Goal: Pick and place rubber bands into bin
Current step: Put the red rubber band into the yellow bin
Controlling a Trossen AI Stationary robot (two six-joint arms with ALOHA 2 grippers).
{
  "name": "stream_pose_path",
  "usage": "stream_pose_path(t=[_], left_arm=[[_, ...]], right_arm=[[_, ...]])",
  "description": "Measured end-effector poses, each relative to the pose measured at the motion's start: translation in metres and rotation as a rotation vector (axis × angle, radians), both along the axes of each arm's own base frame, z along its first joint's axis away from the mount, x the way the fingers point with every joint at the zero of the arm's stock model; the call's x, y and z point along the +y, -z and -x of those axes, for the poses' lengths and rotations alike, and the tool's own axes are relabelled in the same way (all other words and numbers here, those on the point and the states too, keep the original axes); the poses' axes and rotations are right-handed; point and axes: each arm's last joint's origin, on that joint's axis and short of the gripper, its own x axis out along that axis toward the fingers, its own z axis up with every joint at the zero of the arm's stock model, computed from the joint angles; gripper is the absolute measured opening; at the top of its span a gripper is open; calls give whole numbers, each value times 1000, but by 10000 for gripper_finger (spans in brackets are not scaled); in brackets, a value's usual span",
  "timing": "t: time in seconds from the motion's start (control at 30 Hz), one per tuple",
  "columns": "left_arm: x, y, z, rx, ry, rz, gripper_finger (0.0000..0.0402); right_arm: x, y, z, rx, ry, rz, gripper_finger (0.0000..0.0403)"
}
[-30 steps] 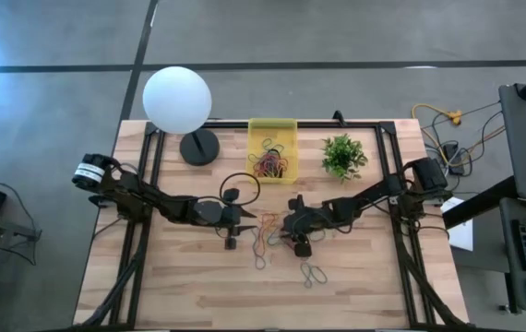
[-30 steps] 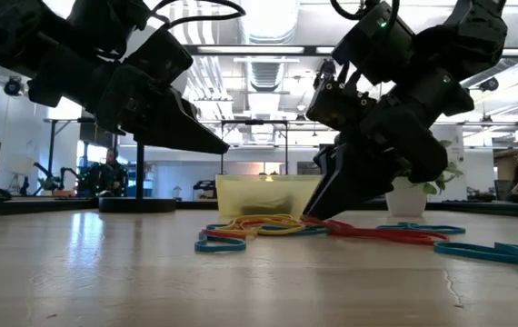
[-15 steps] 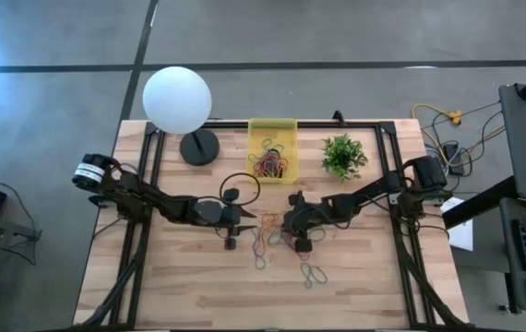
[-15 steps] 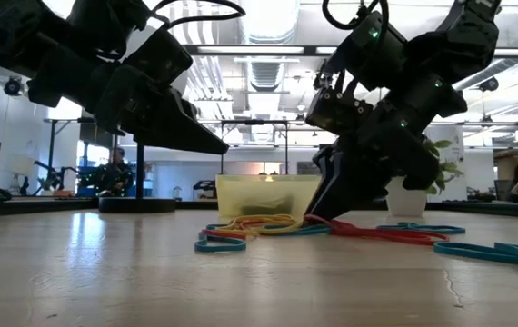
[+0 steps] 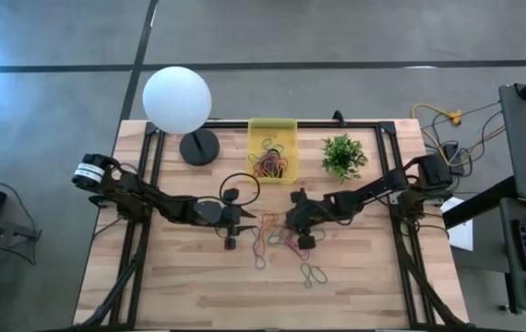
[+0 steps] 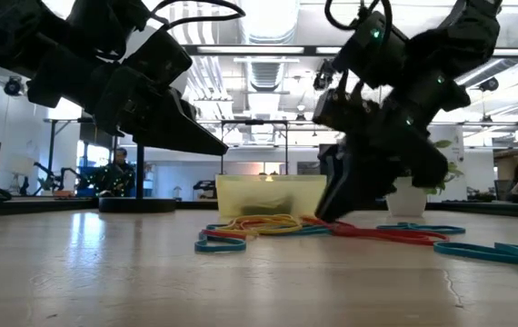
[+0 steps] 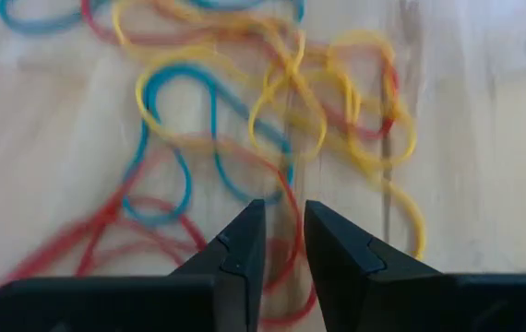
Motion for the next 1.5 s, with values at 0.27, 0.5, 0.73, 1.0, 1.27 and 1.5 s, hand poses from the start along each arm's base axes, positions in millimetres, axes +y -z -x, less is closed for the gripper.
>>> stream_pose_path(t=[0.27, 0.5, 0.73, 1.0, 1.27, 1.5], left_arm=[[0, 0, 0, -1, -1, 0, 121], [0, 0, 0, -2, -1, 0, 121], [0, 0, 0, -2, -1, 0, 121], [0, 0, 0, -2, -1, 0, 121], [0, 0, 0, -2, -1, 0, 121], [0, 0, 0, -1, -1, 0, 121]], right_arm=[[-2, 5, 0, 12, 8, -1, 68], [-3, 5, 0, 8, 4, 14, 68], [-3, 6, 0, 10, -10, 44, 28], [-4, 4, 0, 5, -14, 56, 8], [-4, -18, 2, -64, -16, 51, 8], [-4, -48, 8, -148, -31, 58, 8]])
